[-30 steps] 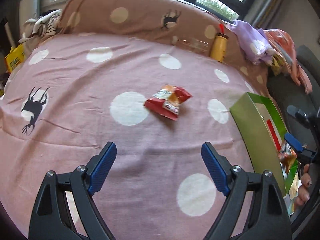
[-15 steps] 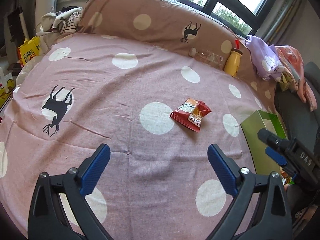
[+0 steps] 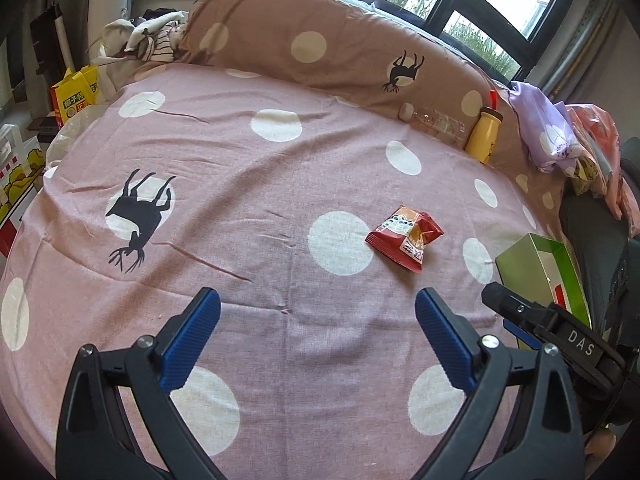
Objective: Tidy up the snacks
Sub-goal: 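Move the right gripper back to the small red snack pack, then grasp the small red pack with the right gripper and lift it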
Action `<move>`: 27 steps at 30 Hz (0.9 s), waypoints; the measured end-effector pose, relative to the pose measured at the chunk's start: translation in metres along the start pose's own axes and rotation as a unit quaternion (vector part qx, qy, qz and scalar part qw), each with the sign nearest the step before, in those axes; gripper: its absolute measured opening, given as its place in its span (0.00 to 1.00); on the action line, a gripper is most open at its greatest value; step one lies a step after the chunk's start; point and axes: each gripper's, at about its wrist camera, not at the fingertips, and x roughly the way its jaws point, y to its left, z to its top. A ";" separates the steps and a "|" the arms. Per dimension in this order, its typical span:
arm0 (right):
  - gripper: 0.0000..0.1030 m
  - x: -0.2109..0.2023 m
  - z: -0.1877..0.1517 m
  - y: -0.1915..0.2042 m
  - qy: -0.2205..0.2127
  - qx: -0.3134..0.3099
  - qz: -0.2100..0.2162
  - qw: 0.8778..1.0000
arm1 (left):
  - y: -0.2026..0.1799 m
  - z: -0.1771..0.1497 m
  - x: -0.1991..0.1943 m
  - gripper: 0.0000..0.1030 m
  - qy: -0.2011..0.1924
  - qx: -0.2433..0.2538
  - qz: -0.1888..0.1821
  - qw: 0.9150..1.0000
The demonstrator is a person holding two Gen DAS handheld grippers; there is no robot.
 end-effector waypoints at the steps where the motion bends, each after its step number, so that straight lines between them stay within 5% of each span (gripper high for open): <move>1: 0.83 0.001 0.001 0.000 0.003 0.004 0.001 1.000 | 0.001 0.000 0.000 0.96 0.000 0.000 0.003 1.000; 11: 0.83 0.046 0.030 0.009 0.066 0.067 0.039 0.995 | 0.015 0.002 0.008 0.96 0.021 -0.017 0.029 0.999; 22: 0.83 0.116 0.061 0.059 0.074 -0.016 -0.062 0.995 | 0.022 0.002 0.016 0.96 0.042 -0.019 0.051 0.998; 23: 0.82 0.119 0.060 0.060 0.072 -0.025 -0.072 0.994 | 0.023 0.001 0.017 0.96 0.044 -0.019 0.053 0.997; 25: 0.59 0.119 0.057 0.061 0.053 -0.040 -0.096 0.993 | 0.024 0.002 0.017 0.96 0.046 -0.021 0.051 0.997; 27: 0.47 0.116 0.054 0.062 0.044 -0.067 -0.115 0.990 | 0.025 0.001 0.017 0.96 0.052 -0.024 0.035 0.998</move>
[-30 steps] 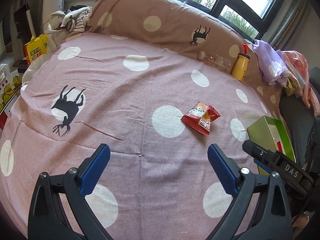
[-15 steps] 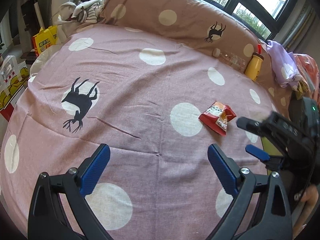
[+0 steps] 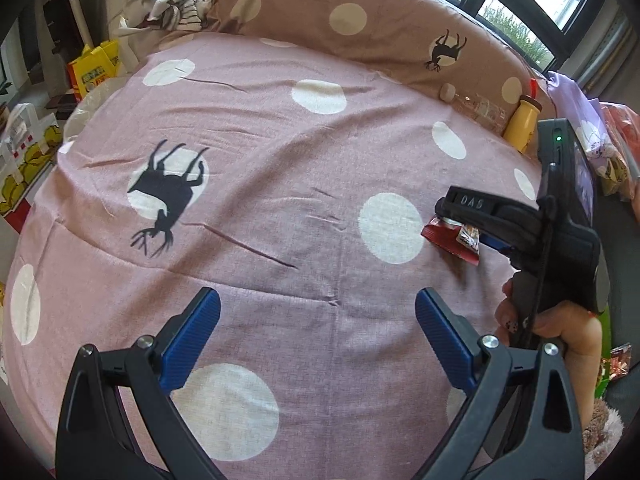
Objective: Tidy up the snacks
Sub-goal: 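Grasp the small red pack with the right gripper and lift it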
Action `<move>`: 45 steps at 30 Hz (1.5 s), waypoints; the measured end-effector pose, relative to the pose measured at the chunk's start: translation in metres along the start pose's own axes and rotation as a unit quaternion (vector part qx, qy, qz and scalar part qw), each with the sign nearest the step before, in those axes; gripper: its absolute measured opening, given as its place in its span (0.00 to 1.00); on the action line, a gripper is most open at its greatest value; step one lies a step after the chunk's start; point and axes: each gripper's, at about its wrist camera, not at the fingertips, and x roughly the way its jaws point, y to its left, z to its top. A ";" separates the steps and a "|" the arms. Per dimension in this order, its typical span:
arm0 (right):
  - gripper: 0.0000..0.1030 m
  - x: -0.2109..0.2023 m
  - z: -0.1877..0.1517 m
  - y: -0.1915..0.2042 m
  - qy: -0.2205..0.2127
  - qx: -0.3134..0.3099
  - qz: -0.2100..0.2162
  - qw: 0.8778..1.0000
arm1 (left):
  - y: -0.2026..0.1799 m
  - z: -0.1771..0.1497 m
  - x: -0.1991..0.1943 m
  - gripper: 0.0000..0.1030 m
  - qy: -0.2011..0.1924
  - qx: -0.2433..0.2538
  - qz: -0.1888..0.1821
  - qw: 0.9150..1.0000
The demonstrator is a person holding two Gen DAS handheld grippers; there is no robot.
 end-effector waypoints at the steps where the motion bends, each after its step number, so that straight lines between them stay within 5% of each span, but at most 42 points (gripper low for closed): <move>1: 0.35 -0.002 -0.002 0.000 0.000 -0.011 0.007 1.000 | 0.001 0.000 0.000 0.96 0.004 -0.004 -0.009 1.000; 10: 0.30 -0.047 -0.044 -0.030 0.039 -0.026 0.111 0.993 | -0.006 -0.002 0.000 0.96 0.010 0.001 -0.021 1.000; 17: 0.30 -0.067 -0.095 -0.061 0.098 -0.012 0.138 0.985 | -0.026 -0.012 0.005 0.96 0.020 0.033 -0.030 0.999; 20: 0.48 -0.076 -0.091 -0.077 0.092 0.009 0.125 0.988 | -0.035 -0.016 0.008 0.96 0.027 0.044 -0.039 0.998; 22: 0.71 -0.083 -0.086 -0.087 0.064 0.022 0.123 0.990 | -0.042 -0.019 0.011 0.96 0.033 0.054 -0.045 0.997; 23: 0.72 -0.086 -0.085 -0.094 0.051 0.035 0.125 0.990 | -0.047 -0.022 0.012 0.96 0.036 0.059 -0.049 0.996; 32: 0.67 -0.079 -0.085 -0.103 0.045 0.088 0.185 0.978 | -0.092 -0.049 0.046 0.93 0.122 0.107 -0.120 0.979; 37: 0.51 -0.070 -0.088 -0.092 0.065 0.074 0.197 0.975 | -0.107 -0.058 0.048 0.92 0.110 0.142 -0.112 0.977; 42: 0.48 -0.058 -0.091 -0.090 0.090 0.088 0.206 0.970 | -0.113 -0.061 0.050 0.83 0.095 0.164 -0.115 0.975; 45: 0.48 -0.057 -0.091 -0.088 0.090 0.083 0.213 0.969 | -0.117 -0.062 0.051 0.67 0.090 0.171 -0.129 0.972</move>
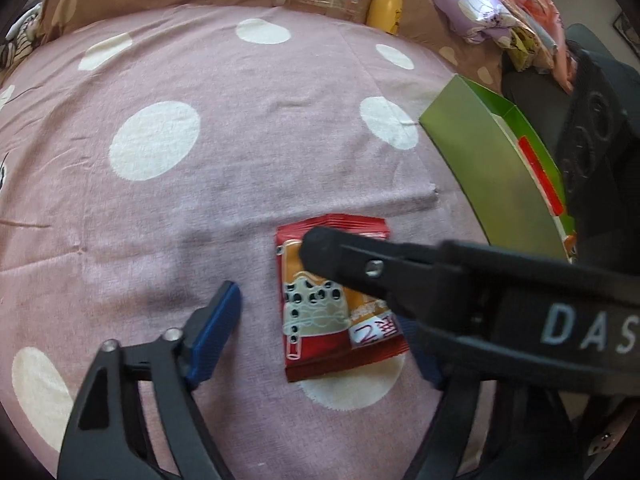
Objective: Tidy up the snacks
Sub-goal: 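Grasp the small red pack with the right gripper and lift it, then carry the red pack into the green box and open the right gripper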
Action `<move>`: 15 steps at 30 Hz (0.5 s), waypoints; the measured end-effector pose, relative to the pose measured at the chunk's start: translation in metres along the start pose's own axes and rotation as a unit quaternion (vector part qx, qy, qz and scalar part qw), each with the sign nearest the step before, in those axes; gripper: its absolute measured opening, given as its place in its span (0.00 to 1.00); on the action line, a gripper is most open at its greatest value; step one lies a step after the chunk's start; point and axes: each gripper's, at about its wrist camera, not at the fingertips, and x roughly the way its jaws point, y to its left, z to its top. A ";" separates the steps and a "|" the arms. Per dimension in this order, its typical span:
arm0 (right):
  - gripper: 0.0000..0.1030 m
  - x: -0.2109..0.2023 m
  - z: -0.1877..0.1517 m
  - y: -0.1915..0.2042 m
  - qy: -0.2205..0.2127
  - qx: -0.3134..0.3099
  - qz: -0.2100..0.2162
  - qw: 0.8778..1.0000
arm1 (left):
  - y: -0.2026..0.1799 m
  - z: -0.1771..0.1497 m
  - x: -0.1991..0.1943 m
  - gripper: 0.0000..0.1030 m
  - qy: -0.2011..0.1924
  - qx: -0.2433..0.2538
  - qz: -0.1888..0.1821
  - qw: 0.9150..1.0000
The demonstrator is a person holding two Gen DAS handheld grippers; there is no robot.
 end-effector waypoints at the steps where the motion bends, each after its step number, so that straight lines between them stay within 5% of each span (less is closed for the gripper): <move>1: 0.46 0.002 0.000 -0.001 0.001 0.002 -0.001 1.000 | -0.001 0.000 0.001 0.62 0.000 0.003 -0.004 1.000; 4: 0.42 0.004 0.001 -0.005 0.003 0.009 -0.008 1.000 | -0.004 0.000 0.002 0.50 -0.004 0.007 -0.019 1.000; 15: 0.42 -0.032 0.003 0.000 -0.051 -0.012 0.000 0.999 | -0.032 0.008 -0.022 0.48 -0.054 0.027 -0.036 0.998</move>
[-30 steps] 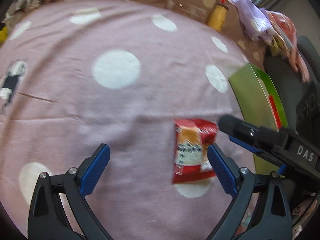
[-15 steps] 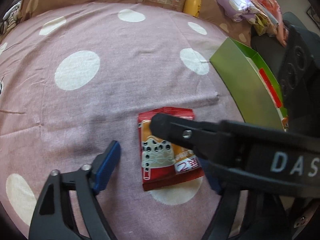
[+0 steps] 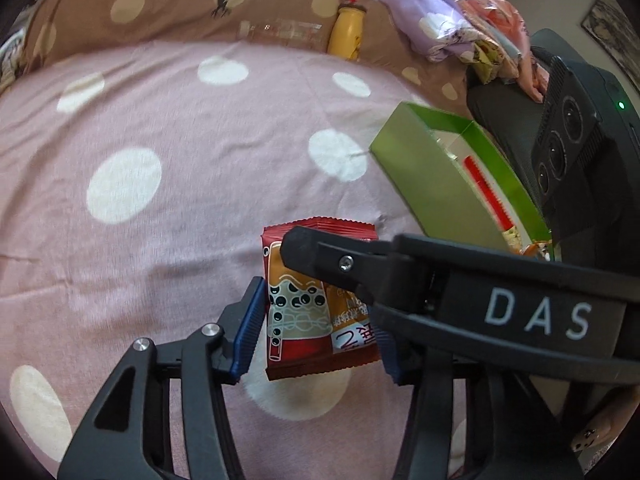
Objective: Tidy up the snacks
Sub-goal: 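Carry the red pack into the green box and open the right gripper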
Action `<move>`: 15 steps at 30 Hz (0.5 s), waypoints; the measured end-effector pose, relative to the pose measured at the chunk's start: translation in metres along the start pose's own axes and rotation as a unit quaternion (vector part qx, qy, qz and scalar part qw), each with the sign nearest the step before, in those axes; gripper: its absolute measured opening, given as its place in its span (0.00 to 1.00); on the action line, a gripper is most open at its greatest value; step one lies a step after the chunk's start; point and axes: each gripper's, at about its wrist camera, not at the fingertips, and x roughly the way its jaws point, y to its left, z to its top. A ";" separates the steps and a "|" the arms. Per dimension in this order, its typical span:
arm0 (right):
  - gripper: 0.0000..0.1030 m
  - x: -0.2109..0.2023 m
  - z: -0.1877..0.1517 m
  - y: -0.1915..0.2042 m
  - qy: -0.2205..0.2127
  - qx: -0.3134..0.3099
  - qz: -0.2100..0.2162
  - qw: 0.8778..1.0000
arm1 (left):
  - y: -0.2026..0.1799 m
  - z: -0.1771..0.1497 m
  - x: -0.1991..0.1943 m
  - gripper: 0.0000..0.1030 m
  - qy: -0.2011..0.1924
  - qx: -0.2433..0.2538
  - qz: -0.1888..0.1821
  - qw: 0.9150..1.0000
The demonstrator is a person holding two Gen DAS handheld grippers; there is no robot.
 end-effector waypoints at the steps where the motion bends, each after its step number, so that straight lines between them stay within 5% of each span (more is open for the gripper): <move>1: 0.42 -0.005 0.001 0.000 -0.009 -0.002 0.003 1.000 | -0.004 0.002 -0.002 0.48 -0.005 0.006 0.000 1.000; 15: 0.42 -0.111 0.015 -0.050 -0.182 0.037 0.027 0.982 | -0.108 0.041 -0.001 0.47 -0.068 0.122 -0.032 0.990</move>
